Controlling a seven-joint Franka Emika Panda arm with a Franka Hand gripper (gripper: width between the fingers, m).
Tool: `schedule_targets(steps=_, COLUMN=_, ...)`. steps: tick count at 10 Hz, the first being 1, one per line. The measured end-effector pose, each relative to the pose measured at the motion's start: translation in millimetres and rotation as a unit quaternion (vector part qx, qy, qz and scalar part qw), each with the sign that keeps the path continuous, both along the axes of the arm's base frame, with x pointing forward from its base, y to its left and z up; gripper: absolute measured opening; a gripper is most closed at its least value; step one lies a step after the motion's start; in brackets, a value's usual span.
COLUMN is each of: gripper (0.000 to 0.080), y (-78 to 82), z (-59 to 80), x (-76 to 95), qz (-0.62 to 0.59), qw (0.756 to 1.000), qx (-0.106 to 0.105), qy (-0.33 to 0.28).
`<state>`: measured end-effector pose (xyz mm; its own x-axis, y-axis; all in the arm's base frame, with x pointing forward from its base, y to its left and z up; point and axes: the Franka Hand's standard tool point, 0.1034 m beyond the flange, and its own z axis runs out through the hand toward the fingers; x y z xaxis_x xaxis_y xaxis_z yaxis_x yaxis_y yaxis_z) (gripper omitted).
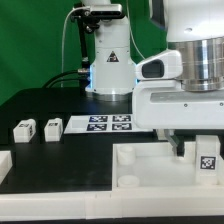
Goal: Assemble one leg
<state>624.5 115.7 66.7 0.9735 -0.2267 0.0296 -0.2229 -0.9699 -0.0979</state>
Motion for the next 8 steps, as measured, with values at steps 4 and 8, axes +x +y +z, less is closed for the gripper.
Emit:
schedule_targets(steps=4, gripper=0.0552, y=1.0, z=-1.4, x=-0.9, qz=-0.062, qw=0.998, qx=0.006, qy=0.006)
schedule_targets(steps=8, gripper=0.0294, y=2.5, z=-1.4, x=-1.1, qz=-0.269, qw=0.962, qx=0.019, qy=0.028)
